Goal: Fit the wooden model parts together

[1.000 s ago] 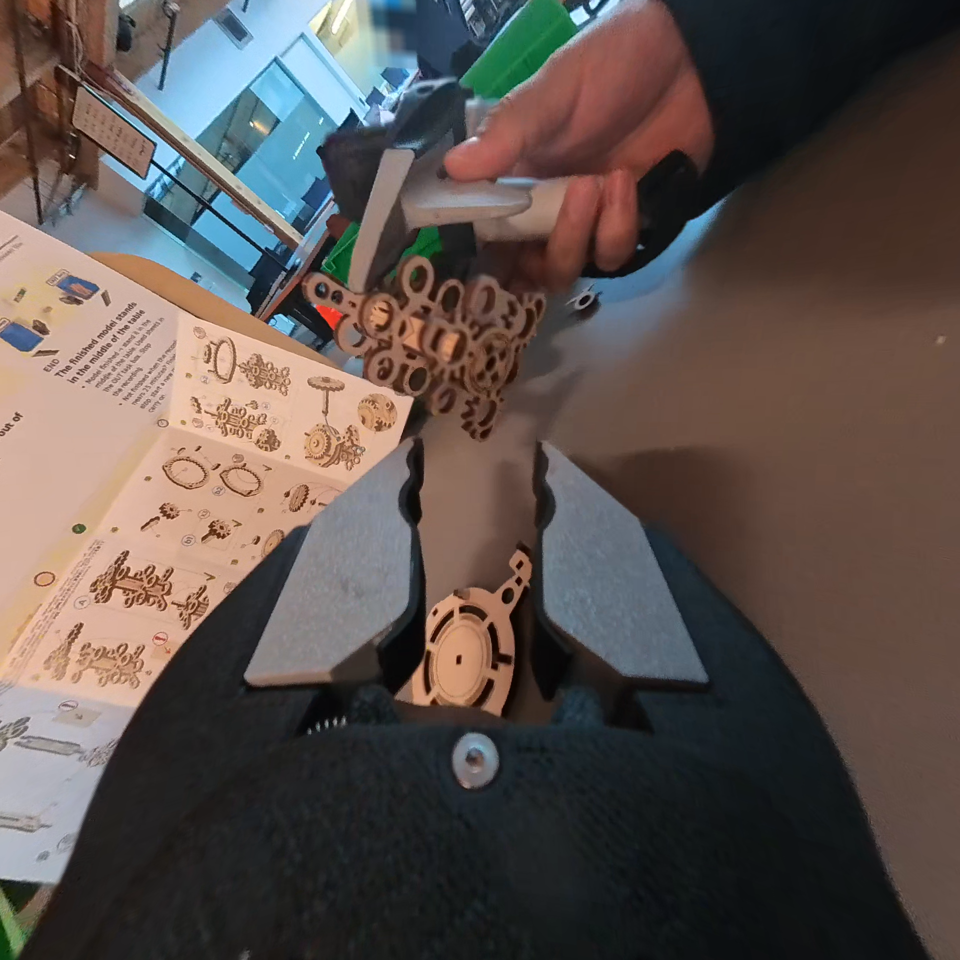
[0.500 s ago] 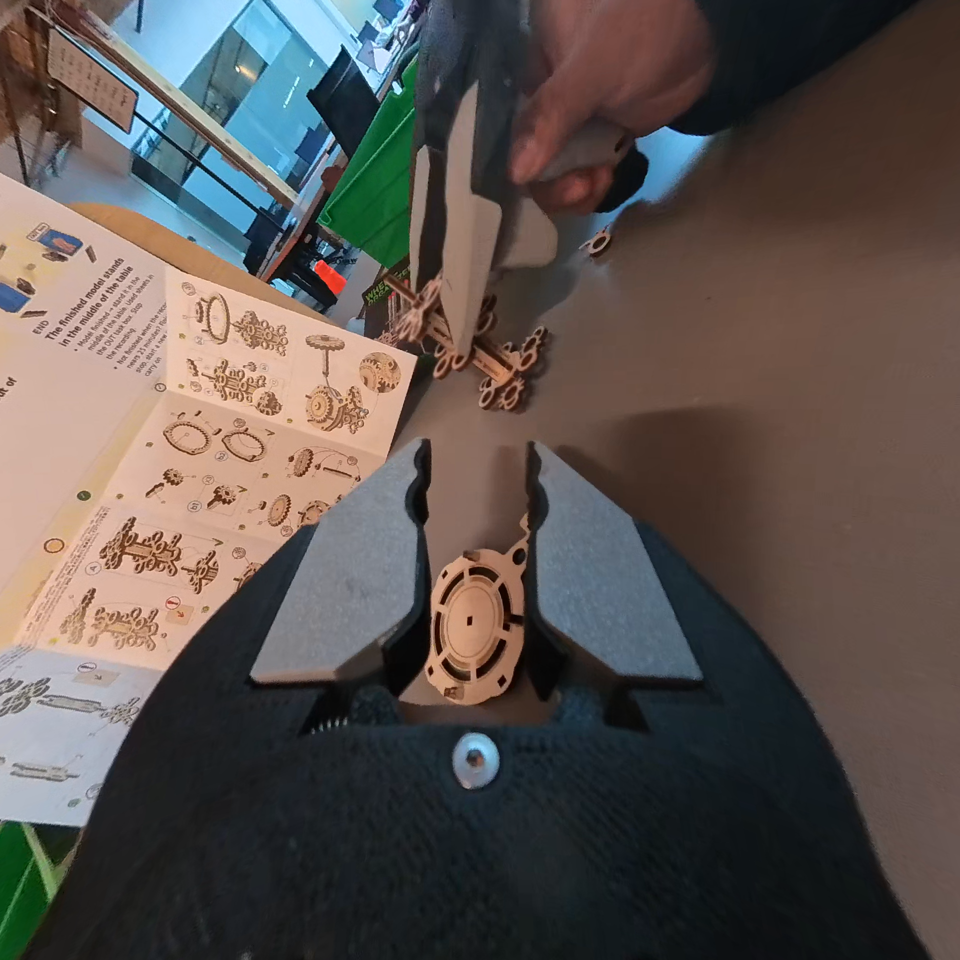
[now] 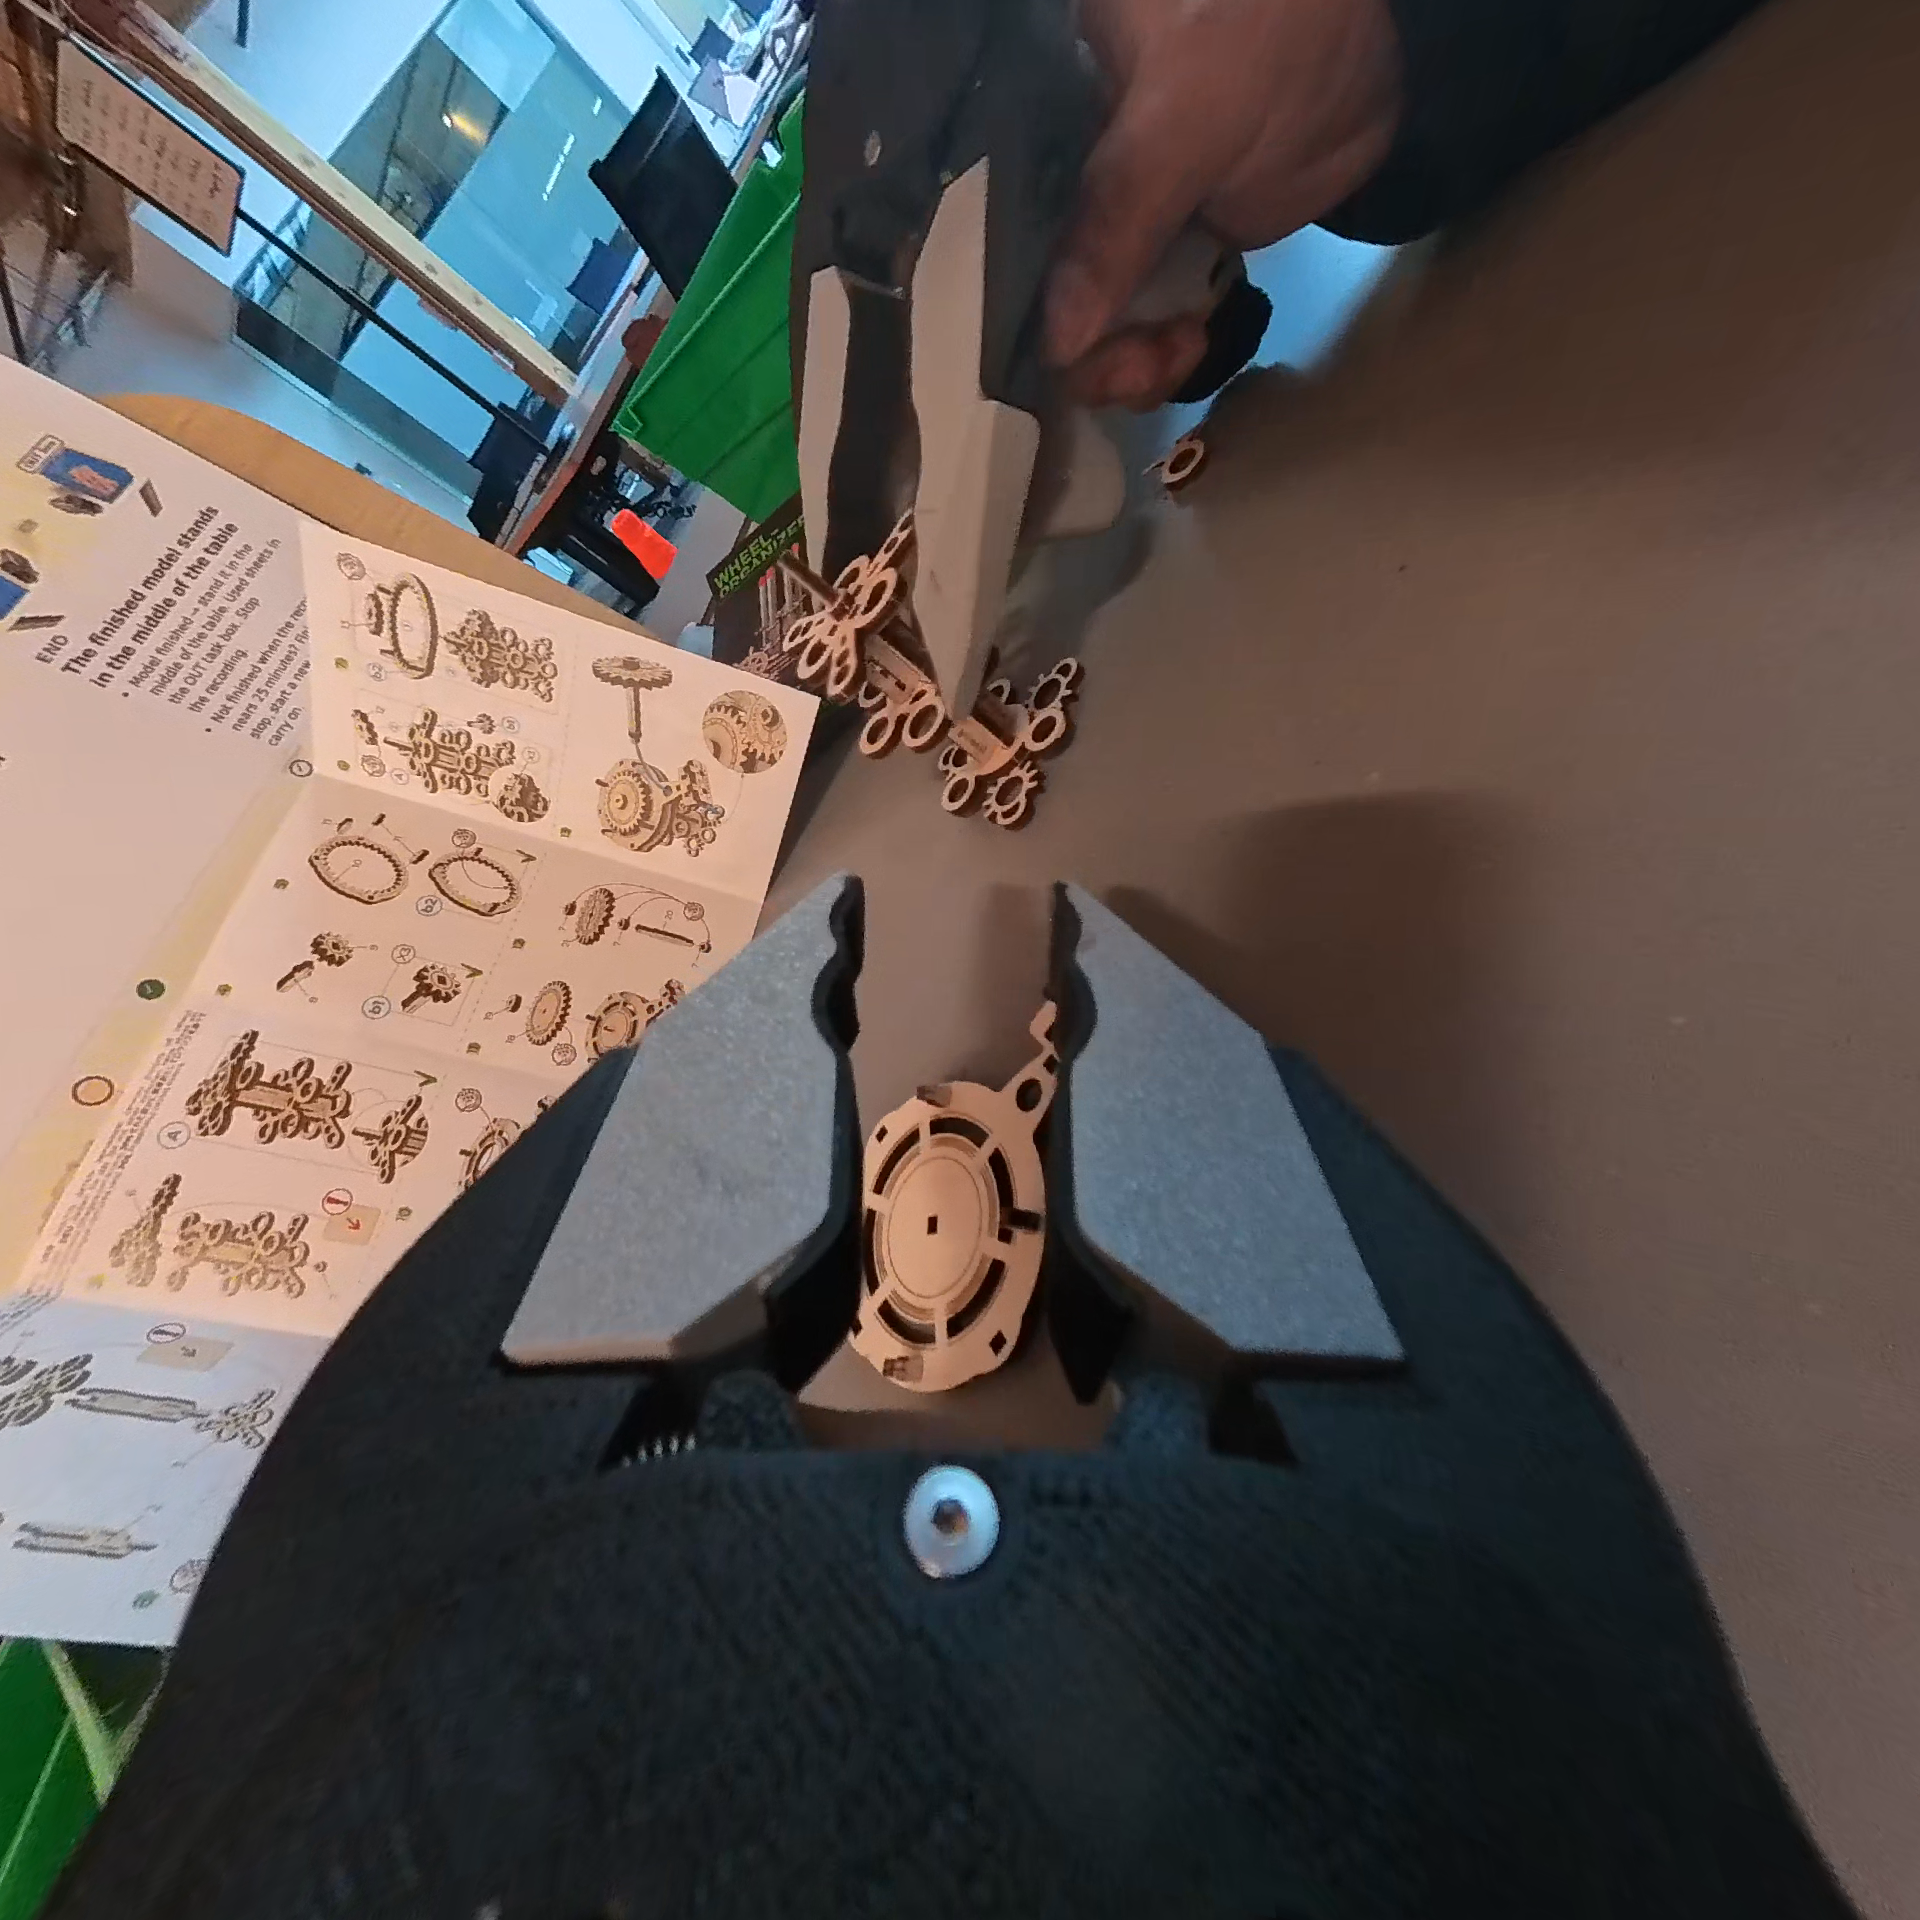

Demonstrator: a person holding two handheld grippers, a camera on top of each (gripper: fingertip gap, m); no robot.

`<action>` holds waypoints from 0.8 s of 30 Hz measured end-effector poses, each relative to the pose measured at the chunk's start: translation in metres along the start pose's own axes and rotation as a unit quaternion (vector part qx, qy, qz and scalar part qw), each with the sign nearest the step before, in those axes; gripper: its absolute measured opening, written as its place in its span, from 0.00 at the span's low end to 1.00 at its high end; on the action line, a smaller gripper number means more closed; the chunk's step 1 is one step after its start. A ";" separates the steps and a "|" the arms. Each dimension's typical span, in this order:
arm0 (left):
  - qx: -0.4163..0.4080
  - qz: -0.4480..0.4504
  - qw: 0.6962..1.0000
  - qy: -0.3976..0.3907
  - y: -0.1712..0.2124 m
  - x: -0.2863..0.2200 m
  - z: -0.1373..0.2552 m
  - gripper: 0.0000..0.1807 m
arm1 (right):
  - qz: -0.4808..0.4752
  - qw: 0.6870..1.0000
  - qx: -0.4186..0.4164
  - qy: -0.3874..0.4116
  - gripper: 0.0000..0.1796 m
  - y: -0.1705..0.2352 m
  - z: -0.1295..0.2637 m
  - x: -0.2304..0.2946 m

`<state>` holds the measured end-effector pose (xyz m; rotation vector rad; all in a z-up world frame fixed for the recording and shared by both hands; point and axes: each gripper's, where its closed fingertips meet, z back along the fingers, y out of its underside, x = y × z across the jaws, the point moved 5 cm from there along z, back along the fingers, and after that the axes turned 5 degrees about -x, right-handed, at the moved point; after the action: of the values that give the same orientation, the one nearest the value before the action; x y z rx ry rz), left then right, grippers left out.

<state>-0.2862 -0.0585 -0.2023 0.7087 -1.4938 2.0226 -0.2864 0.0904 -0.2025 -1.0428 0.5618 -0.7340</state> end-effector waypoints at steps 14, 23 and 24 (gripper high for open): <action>-0.001 0.001 1.000 -0.002 0.000 0.001 0.001 0.18 | 0.001 1.000 -0.005 -0.006 0.35 -0.004 0.004 0.002; 0.000 0.001 1.000 -0.001 0.000 0.001 0.001 0.18 | -0.010 1.000 0.008 0.001 0.37 0.001 0.002 -0.001; -0.001 0.001 1.000 -0.001 0.000 0.001 0.001 0.18 | -0.009 1.000 0.009 0.003 0.37 0.001 0.002 -0.002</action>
<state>-0.2870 -0.0591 -0.2015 0.7101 -1.4979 2.0231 -0.2857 0.0934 -0.2021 -1.0309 0.5504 -0.7561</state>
